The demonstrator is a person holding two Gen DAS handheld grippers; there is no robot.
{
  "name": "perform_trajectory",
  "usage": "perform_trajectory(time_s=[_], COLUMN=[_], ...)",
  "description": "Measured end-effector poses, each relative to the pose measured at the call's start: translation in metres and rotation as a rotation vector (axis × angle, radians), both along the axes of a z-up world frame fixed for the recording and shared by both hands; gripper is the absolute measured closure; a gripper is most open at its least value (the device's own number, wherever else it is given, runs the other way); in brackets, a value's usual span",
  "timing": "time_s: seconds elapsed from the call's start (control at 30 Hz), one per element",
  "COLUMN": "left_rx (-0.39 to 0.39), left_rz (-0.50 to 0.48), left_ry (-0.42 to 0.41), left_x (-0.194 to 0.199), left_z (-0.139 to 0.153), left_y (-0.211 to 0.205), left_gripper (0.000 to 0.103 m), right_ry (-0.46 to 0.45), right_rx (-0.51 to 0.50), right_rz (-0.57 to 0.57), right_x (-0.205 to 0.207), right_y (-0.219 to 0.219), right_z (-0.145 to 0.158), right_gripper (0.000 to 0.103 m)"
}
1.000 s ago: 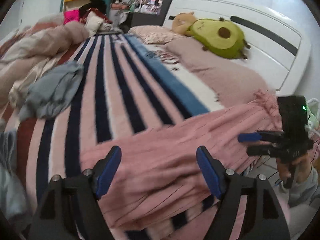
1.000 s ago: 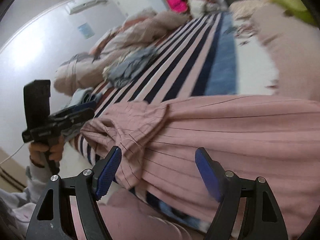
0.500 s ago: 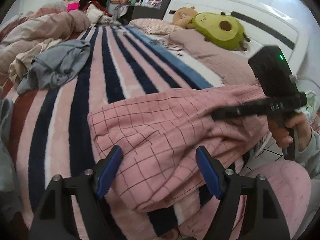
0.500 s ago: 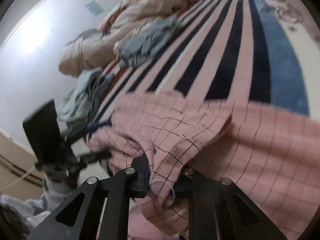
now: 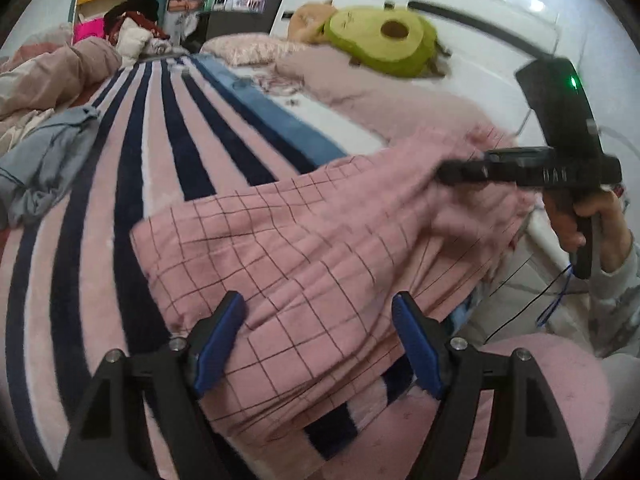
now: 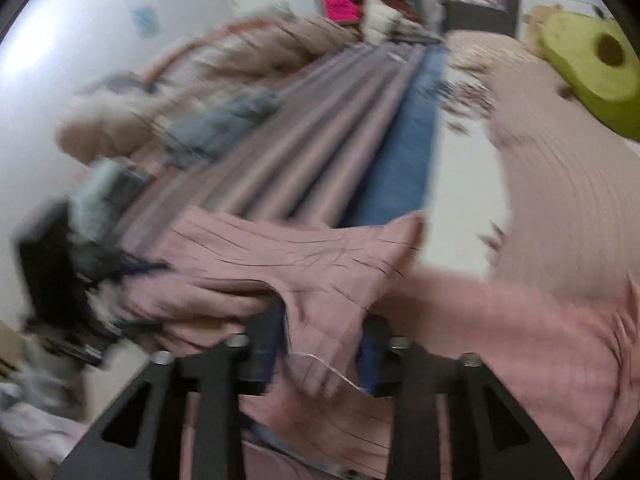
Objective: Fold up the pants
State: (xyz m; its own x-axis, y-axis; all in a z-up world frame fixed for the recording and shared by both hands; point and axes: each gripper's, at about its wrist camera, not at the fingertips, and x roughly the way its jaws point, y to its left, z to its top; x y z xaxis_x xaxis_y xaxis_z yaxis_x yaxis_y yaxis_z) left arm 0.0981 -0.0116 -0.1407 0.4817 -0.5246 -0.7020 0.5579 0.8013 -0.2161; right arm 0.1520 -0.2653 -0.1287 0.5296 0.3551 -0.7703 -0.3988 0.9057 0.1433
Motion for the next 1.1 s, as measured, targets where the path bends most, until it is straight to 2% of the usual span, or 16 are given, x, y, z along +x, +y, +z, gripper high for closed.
perform_trajectory(time_s=[0.03, 0.07, 0.13, 0.2, 0.33, 0.37, 0.43, 0.47, 0.5, 0.57, 0.7, 0.77, 0.8, 0.87, 1.0, 1.1], left_rx=[0.028, 0.039, 0.050, 0.062, 0.107, 0.122, 0.143, 0.152, 0.156, 0.144, 0.141, 0.120, 0.099, 0.081, 0.077, 0.081], left_rz=[0.002, 0.002, 0.007, 0.024, 0.044, 0.047, 0.072, 0.095, 0.106, 0.110, 0.117, 0.125, 0.123, 0.118, 0.128, 0.156], left_ry=[-0.001, -0.006, -0.004, -0.003, -0.013, -0.022, -0.039, -0.041, -0.037, -0.023, -0.034, -0.038, -0.043, -0.057, -0.082, -0.088], left_x=[-0.001, -0.002, -0.006, -0.009, -0.017, -0.019, -0.022, -0.023, -0.023, -0.024, -0.029, -0.030, -0.030, -0.031, -0.029, -0.024], left_z=[-0.002, -0.002, 0.000, 0.003, 0.001, -0.001, -0.001, 0.000, 0.000, 0.000, 0.006, 0.011, 0.014, 0.020, 0.029, 0.030], left_y=[-0.004, -0.004, -0.002, 0.000, 0.001, 0.005, 0.007, 0.010, 0.011, 0.016, 0.024, 0.027, 0.029, 0.029, 0.029, 0.030], left_gripper=[0.030, 0.030, 0.030, 0.030, 0.030, 0.030, 0.034, 0.049, 0.063, 0.070, 0.072, 0.076, 0.086, 0.094, 0.094, 0.094], right_ry=[0.011, 0.023, 0.037, 0.024, 0.041, 0.048, 0.054, 0.046, 0.034, 0.005, -0.077, -0.106, -0.115, -0.122, -0.093, -0.065], right_rx=[-0.017, 0.011, 0.119, 0.172, 0.222, 0.239, 0.269, 0.268, 0.248, 0.192, 0.116, 0.076, 0.077, 0.100, 0.077, -0.035], right_rz=[-0.019, -0.033, -0.049, -0.056, -0.024, -0.013, -0.001, 0.001, -0.003, -0.019, -0.054, -0.050, -0.033, 0.007, 0.140, 0.185], right_x=[-0.002, -0.005, -0.011, -0.017, -0.018, -0.018, -0.017, -0.016, -0.016, -0.017, -0.027, -0.034, -0.039, -0.047, -0.057, -0.051], right_y=[-0.007, -0.018, -0.037, -0.051, -0.051, -0.050, -0.045, -0.041, -0.038, -0.036, -0.038, -0.037, -0.037, -0.035, -0.009, 0.015], right_z=[-0.010, -0.017, -0.017, -0.013, -0.019, -0.024, -0.033, -0.035, -0.036, -0.032, -0.012, -0.004, 0.000, 0.006, 0.004, -0.015], right_gripper=[0.059, 0.059, 0.055, 0.050, 0.047, 0.049, 0.072, 0.087, 0.086, 0.084, 0.060, 0.059, 0.059, 0.059, 0.060, 0.061])
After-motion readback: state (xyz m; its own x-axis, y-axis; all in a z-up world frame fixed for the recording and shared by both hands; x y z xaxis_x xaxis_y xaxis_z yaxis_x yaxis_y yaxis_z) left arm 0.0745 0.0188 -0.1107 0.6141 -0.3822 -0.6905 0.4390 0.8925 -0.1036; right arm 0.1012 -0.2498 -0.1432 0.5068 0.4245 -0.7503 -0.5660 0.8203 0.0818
